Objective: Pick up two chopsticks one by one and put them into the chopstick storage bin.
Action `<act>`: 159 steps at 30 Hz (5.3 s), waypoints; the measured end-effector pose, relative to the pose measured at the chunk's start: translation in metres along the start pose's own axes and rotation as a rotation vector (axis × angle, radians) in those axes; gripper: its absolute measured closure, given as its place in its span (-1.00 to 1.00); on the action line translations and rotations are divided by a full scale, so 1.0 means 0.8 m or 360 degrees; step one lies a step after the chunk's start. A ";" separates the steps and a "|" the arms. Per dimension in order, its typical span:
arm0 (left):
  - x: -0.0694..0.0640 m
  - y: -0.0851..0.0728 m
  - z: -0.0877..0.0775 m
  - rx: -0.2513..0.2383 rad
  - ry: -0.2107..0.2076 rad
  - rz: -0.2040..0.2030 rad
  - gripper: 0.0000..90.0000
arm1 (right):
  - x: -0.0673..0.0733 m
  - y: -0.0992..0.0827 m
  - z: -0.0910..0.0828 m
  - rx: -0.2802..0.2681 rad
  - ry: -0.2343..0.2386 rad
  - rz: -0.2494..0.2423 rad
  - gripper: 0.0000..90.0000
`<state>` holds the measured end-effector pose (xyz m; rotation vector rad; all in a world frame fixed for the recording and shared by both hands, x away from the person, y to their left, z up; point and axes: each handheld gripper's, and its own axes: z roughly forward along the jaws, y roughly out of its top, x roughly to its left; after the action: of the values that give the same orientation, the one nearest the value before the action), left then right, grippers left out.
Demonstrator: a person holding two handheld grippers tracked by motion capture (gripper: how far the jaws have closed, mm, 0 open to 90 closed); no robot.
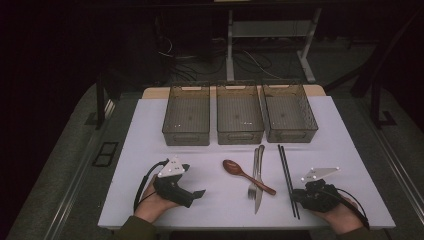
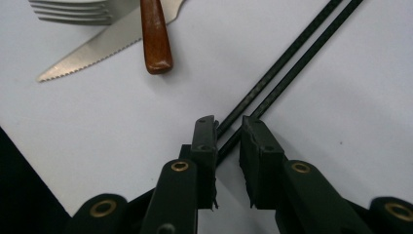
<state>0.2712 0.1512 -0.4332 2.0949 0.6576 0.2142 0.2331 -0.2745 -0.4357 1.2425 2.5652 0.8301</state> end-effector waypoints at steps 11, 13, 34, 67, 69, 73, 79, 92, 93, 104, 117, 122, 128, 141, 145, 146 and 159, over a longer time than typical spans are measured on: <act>0.000 0.000 0.000 -0.0001 -0.0001 0.0001 -1.00 | -0.012 -0.003 -0.006 0.0024 -0.0085 0.0018 0.75; 0.000 0.000 0.000 0.0001 -0.0001 0.0003 -1.00 | -0.015 -0.004 -0.007 0.0030 -0.0098 0.0029 0.75; 0.000 0.000 0.001 0.0007 -0.0006 0.0010 -1.00 | -0.024 -0.001 -0.012 0.0018 -0.0155 0.0053 0.58; 0.001 -0.001 0.003 0.0011 -0.0010 0.0003 -1.00 | -0.122 0.100 0.069 -0.0177 -0.0372 0.0348 0.76; 0.001 0.000 0.004 0.0010 -0.0010 0.0005 -1.00 | -0.121 0.100 0.069 -0.0174 -0.0380 0.0332 0.78; 0.001 -0.001 0.004 0.0013 -0.0011 0.0001 -1.00 | -0.120 0.101 0.069 -0.0169 -0.0372 0.0322 0.84; 0.001 -0.001 0.003 0.0009 -0.0012 0.0004 -1.00 | -0.119 0.101 0.069 -0.0162 -0.0370 0.0310 0.88; 0.002 -0.001 0.004 0.0009 -0.0017 0.0000 -1.00 | -0.121 0.101 0.069 -0.0180 -0.0279 0.0239 0.89; 0.002 -0.001 0.003 0.0012 -0.0016 0.0006 -1.00 | -0.121 0.101 0.069 -0.0176 -0.0275 0.0235 0.88; 0.002 -0.002 0.001 -0.0001 -0.0014 -0.0001 -1.00 | -0.121 0.095 0.035 -0.0315 -0.0198 0.0236 0.52; 0.003 -0.003 -0.002 -0.0002 -0.0027 -0.0018 -1.00 | -0.104 0.061 -0.016 -0.0336 -0.0114 0.0138 0.44; 0.003 -0.003 -0.005 -0.0010 -0.0022 -0.0013 -1.00 | -0.094 0.039 -0.028 -0.0302 -0.0111 0.0108 0.49; 0.003 -0.003 -0.005 -0.0009 -0.0022 -0.0015 -1.00 | -0.089 0.012 -0.037 -0.0254 -0.0108 0.0096 0.53; 0.003 -0.004 -0.007 -0.0010 -0.0016 -0.0024 -1.00 | -0.090 -0.023 -0.038 -0.0142 -0.0148 0.0101 0.62; 0.003 -0.005 -0.007 -0.0010 -0.0016 -0.0022 -1.00 | -0.091 -0.026 -0.037 -0.0116 -0.0149 0.0106 0.67; 0.003 -0.005 -0.007 -0.0010 -0.0016 -0.0021 -1.00 | -0.091 -0.026 -0.035 -0.0103 -0.0151 0.0106 0.68; 0.003 -0.005 -0.007 -0.0002 -0.0017 -0.0016 -1.00 | -0.090 -0.028 -0.023 -0.0030 -0.0200 0.0088 0.85</act>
<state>0.2695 0.1583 -0.4335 2.0900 0.6614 0.1978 0.2570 -0.3482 -0.4385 1.3216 2.4293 0.7592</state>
